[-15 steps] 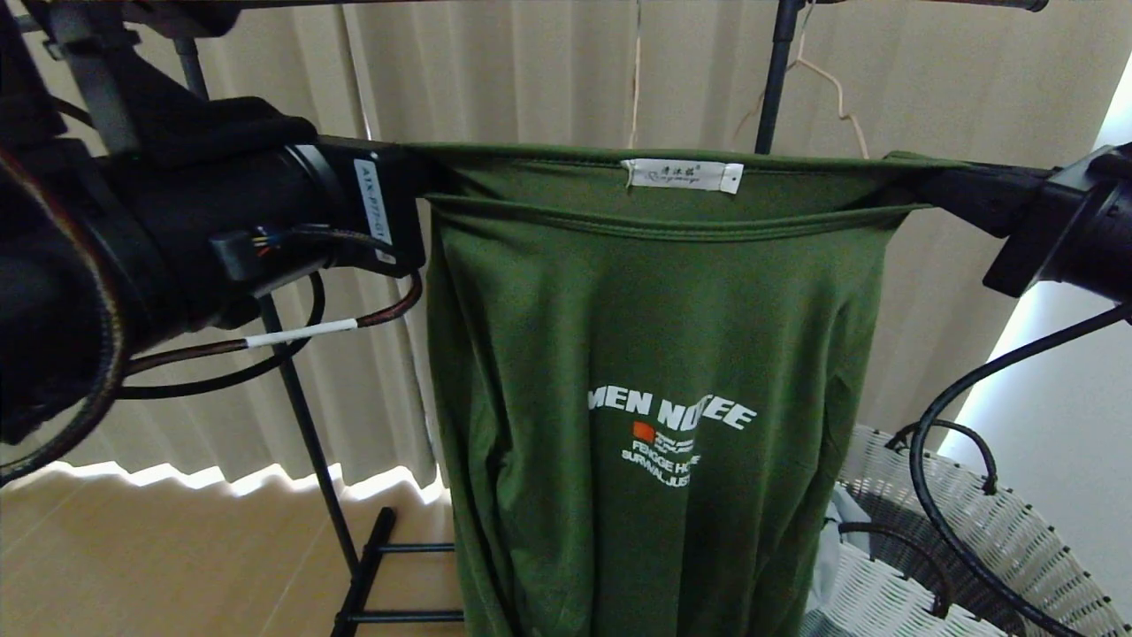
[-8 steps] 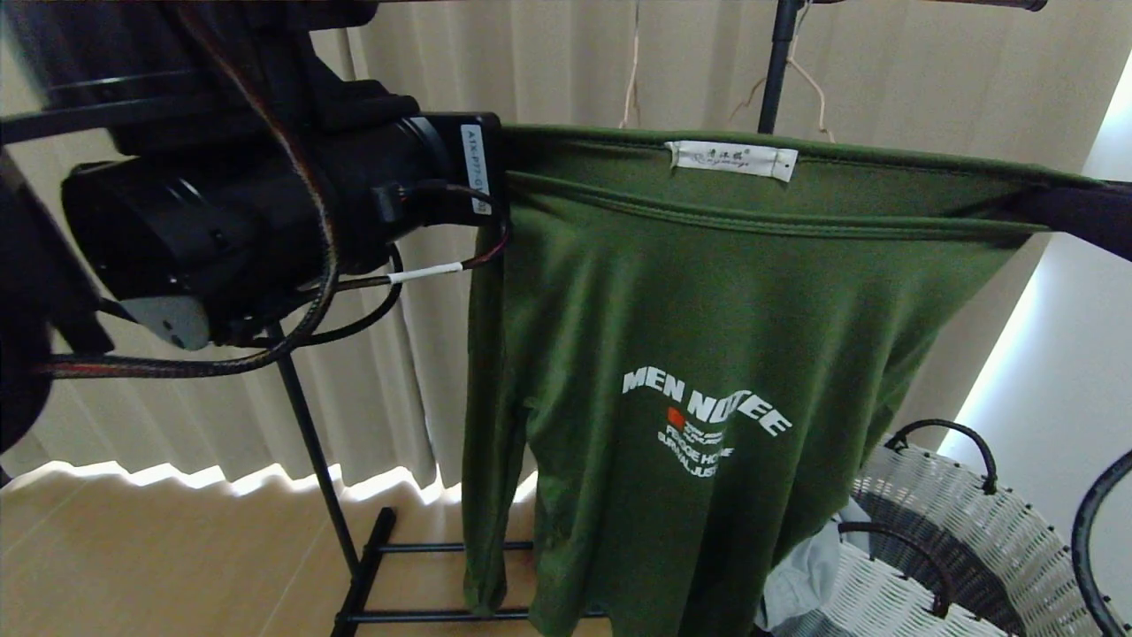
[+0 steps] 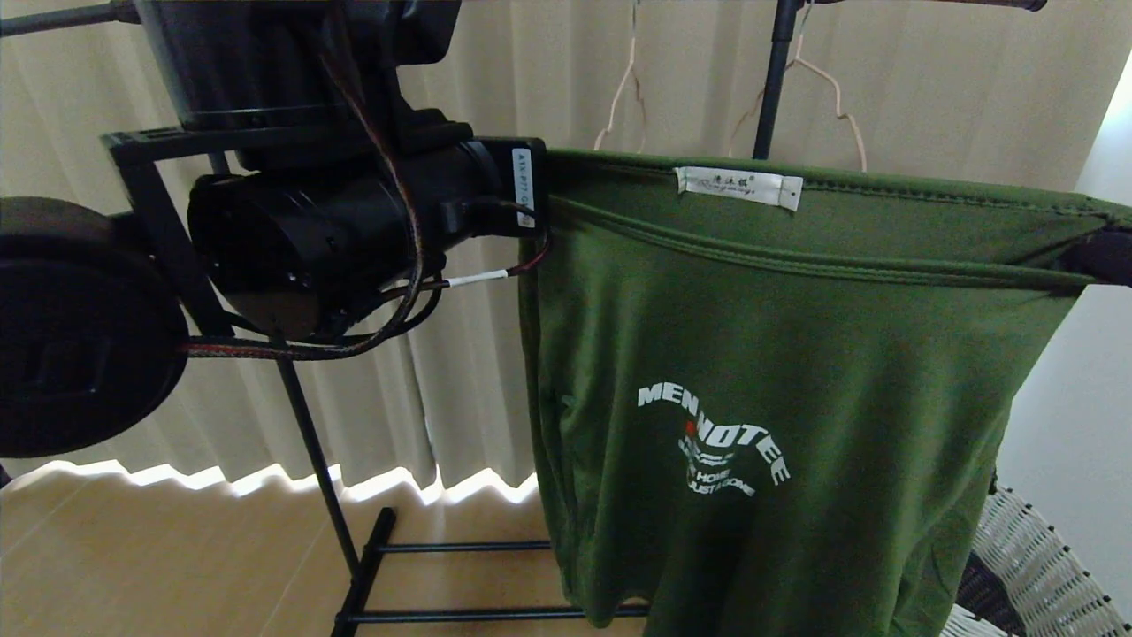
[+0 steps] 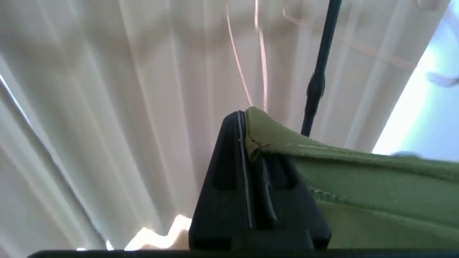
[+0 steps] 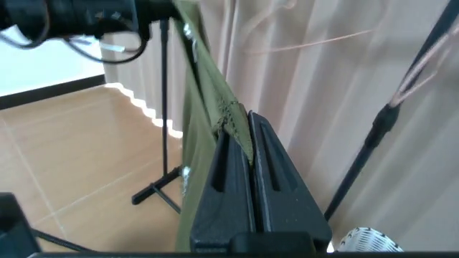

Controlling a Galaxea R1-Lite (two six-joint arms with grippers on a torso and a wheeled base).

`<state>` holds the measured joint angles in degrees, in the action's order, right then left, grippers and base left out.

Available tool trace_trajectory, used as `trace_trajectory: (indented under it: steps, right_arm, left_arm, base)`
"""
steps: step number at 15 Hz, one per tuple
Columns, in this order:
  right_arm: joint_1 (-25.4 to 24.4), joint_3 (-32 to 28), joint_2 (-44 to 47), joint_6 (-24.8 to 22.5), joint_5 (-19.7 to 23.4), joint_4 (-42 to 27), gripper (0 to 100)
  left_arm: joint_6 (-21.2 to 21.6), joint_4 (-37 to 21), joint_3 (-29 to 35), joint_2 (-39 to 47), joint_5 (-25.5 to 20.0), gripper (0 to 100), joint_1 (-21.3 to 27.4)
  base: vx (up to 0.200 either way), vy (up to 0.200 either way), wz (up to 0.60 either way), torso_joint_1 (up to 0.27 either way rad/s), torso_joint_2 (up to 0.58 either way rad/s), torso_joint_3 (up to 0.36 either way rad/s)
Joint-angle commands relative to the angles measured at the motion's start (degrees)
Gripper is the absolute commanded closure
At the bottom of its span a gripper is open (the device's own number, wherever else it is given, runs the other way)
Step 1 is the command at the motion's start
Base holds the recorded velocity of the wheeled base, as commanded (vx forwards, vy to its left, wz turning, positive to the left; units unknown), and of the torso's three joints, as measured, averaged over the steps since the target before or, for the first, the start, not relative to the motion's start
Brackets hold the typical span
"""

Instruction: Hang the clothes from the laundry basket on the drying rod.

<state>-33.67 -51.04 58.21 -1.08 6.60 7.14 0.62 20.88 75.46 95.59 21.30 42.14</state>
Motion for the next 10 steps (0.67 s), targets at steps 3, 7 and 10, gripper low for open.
trace_trajectory:
  steps: [3, 7, 10]
  right_arm:
    - [6.34, -0.64, 6.04, -0.06, 0.00, 3.14, 100]
    - [12.05, -0.90, 14.30, 0.38, 0.17, 13.60, 100]
    - [12.05, -3.45, 18.96, 2.93, 0.61, 21.16, 100]
  left_arm:
    - [-0.09, -5.68, -5.76, -8.66, -0.82, 100, 0.92]
    - [-0.80, -13.94, -8.84, -16.75, -9.08, 100, 1.36]
    - [-0.71, -19.39, -11.21, -22.20, -21.30, 100, 1.36]
  base:
    - [0.000, 0.000, 0.00, 0.000, 0.00, 0.000]
    - [0.000, 0.000, 0.00, 0.000, 0.00, 0.000]
    - [0.000, 0.000, 0.00, 0.000, 0.00, 0.000]
